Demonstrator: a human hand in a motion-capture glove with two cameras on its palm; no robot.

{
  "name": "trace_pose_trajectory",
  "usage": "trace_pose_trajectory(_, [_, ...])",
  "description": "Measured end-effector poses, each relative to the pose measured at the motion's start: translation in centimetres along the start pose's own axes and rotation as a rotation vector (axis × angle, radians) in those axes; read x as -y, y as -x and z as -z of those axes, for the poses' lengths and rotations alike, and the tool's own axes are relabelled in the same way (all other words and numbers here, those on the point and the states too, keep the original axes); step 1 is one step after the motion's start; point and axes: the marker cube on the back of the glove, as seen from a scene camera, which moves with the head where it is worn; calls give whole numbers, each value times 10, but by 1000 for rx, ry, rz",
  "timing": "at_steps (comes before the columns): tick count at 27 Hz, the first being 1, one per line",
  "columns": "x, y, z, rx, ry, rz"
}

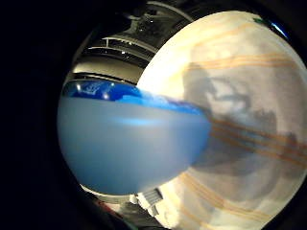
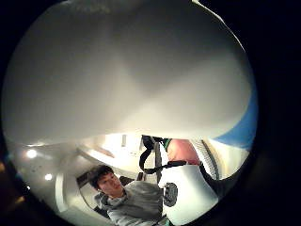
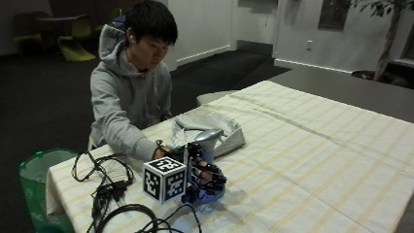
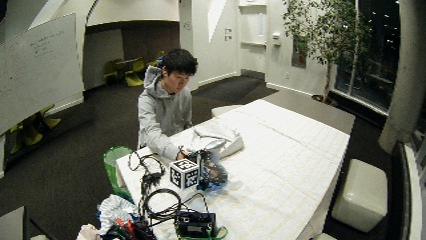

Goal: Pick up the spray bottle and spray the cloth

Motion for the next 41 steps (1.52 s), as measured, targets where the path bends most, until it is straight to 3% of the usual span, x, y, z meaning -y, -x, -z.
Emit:
trace_pose_trajectory(25, [12,9,-33,22,22,-9])
trace_pose_trajectory(41, [27,15,-46,13,-69,-31])
